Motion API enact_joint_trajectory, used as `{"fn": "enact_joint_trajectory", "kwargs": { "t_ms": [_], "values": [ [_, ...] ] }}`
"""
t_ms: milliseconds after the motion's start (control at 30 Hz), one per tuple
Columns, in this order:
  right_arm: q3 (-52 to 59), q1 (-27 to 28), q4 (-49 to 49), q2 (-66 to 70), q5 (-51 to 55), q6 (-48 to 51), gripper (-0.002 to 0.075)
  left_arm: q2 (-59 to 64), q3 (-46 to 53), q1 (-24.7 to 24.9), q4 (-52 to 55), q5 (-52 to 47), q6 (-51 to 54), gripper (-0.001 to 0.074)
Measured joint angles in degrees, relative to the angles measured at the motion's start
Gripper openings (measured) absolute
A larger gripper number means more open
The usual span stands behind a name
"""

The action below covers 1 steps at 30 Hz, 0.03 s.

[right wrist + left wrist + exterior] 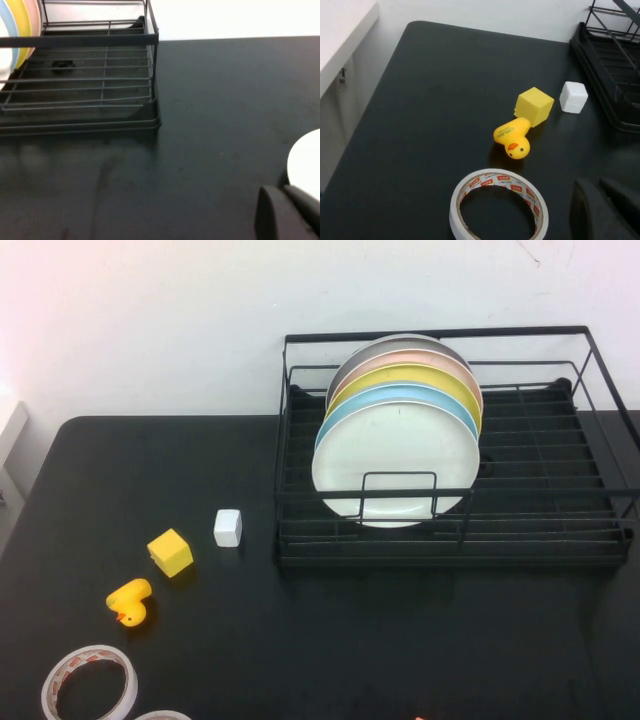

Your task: Place plate on rack

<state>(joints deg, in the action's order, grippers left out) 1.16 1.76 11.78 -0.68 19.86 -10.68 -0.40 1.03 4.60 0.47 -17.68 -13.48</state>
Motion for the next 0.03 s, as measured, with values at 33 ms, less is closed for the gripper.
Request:
{"fn": "enact_joint_trajectory", "kwargs": {
  "t_ms": [33],
  "values": [
    [0.0,0.0,0.0,0.0,0.0,0.0,-0.0002,0.0,0.0,0.0,0.0,0.0,0.0,-0.0001]
  ]
}}
